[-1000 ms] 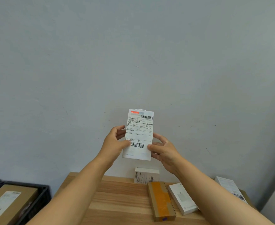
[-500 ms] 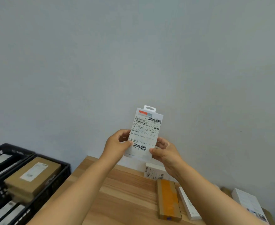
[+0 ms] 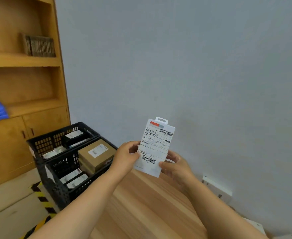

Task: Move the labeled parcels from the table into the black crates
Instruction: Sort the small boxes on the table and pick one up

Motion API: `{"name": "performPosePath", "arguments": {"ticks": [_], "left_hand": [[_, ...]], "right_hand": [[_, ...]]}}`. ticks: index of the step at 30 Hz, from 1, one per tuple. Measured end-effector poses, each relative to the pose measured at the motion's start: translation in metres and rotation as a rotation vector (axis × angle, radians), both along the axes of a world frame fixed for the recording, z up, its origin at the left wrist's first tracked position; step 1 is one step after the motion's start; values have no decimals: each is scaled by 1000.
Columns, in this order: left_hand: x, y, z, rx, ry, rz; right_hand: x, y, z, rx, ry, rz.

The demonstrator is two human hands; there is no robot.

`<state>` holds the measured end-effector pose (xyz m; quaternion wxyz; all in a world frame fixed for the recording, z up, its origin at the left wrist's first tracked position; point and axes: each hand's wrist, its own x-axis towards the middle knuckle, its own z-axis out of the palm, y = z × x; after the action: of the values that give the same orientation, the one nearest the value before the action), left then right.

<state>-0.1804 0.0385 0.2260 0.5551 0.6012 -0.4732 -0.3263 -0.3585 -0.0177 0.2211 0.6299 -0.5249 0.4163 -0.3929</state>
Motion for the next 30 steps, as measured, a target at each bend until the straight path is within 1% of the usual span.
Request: {"name": "performPosePath", "arguments": {"ticks": [4, 9, 16, 21, 27, 30], "left_hand": [[69, 21, -9, 18, 12, 49], [181, 54, -20, 59, 70, 93], [322, 82, -44, 132, 65, 152], [383, 92, -59, 188, 48, 192], [427, 80, -77, 226, 29, 224], [448, 67, -85, 242, -18, 225]], "right_hand": [[74, 12, -9, 20, 12, 77], [191, 31, -28, 74, 19, 147], [338, 54, -60, 198, 0, 158], [401, 61, -73, 210, 30, 198], [448, 43, -90, 239, 61, 223], [471, 28, -99, 258, 65, 240]]}}
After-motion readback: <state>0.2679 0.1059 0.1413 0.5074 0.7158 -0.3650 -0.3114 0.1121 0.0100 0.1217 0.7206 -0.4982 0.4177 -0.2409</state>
